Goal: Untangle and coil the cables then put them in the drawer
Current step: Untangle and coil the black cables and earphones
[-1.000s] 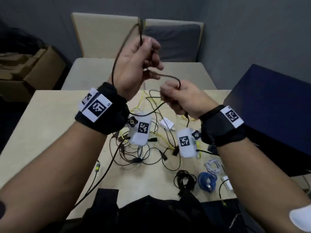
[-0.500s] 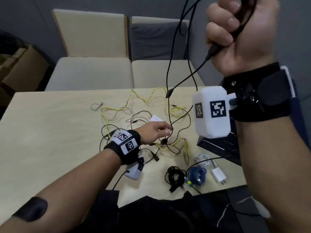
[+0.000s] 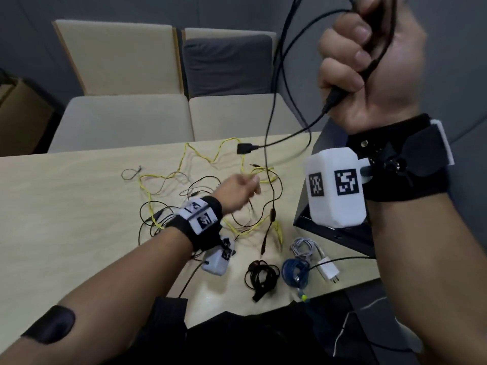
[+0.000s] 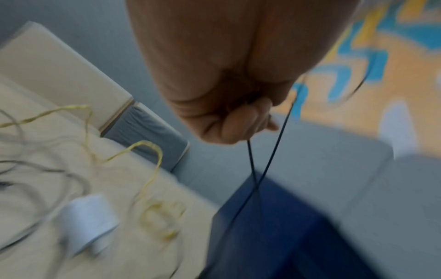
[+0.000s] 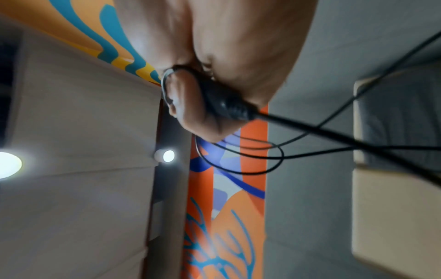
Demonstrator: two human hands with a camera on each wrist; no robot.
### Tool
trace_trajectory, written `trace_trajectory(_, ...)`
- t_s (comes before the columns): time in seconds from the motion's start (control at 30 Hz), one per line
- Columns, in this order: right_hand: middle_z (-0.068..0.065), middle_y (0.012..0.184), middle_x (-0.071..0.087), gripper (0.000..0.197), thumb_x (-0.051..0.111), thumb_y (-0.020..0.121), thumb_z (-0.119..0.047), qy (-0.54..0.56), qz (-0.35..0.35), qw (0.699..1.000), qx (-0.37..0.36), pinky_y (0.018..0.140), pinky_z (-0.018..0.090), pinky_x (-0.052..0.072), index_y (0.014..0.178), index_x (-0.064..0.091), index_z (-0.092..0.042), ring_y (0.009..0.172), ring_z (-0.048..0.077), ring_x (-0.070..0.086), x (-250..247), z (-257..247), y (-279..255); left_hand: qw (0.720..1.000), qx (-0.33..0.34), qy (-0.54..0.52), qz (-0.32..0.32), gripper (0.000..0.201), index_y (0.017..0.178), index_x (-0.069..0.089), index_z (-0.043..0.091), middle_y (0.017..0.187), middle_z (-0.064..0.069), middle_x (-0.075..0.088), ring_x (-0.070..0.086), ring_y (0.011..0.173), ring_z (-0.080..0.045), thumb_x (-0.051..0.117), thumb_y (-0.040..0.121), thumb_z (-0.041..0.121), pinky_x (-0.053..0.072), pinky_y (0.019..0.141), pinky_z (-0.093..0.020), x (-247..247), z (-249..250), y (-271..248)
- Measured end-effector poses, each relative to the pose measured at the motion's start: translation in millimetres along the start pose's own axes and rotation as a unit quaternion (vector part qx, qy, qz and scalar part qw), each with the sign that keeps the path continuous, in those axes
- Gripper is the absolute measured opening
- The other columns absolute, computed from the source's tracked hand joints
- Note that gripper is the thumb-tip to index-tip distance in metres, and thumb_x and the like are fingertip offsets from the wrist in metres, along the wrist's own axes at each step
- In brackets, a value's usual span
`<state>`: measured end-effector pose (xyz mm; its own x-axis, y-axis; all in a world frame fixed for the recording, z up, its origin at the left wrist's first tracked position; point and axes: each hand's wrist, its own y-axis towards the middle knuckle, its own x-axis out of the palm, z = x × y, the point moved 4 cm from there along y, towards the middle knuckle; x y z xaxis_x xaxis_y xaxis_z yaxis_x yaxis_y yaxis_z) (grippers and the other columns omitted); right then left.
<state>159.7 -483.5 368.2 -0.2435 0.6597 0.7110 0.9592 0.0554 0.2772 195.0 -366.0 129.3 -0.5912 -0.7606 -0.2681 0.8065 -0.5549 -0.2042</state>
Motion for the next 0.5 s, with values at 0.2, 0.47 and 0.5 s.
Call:
trace_trajectory(0.2,-0.003,0.059,0.037,0.040,0.031,0.103,-0.038,-0.350,0.065,0.929,0.103,0.036,0.016,0.022,0.089,0.057,-0.012,0.042,0.007,0.028,-57,32,-7,0.942,0.171,-0.281,0.066,0.036,0.077,0.048,0.011,0.052,0.005,0.036,0.032,0.043,-0.010,0.029,0.104,0.024,0.026,0.042,-0.020,-79,106,-19)
trace_trajectory(0.47,-0.012,0.060,0.041,0.019,0.057,0.092,-0.023,-0.446,-0.123,0.851,0.249,0.039,0.018,0.024,0.107,0.066,-0.027,0.047,0.006,0.031,-40,126,-15,0.918,0.251,-0.301,0.060,0.032,0.086,0.047,0.009,0.064,-0.001,0.046,0.039,0.047,-0.012,0.027,0.104,0.024,0.030,0.044,-0.023,-111,166,-54)
trace_trajectory(0.5,-0.012,0.058,0.041,0.015,0.058,0.088,-0.023,-0.432,-0.134,0.857,0.246,0.038,0.016,0.024,0.097,0.070,-0.027,0.045,0.006,0.031,-34,131,-14,0.918,0.246,-0.303,0.068,0.030,0.087,0.048,0.008,0.067,-0.002,0.049,0.042,0.048,-0.013,0.027,0.104,0.022,0.033,0.044,-0.023,-112,165,-56)
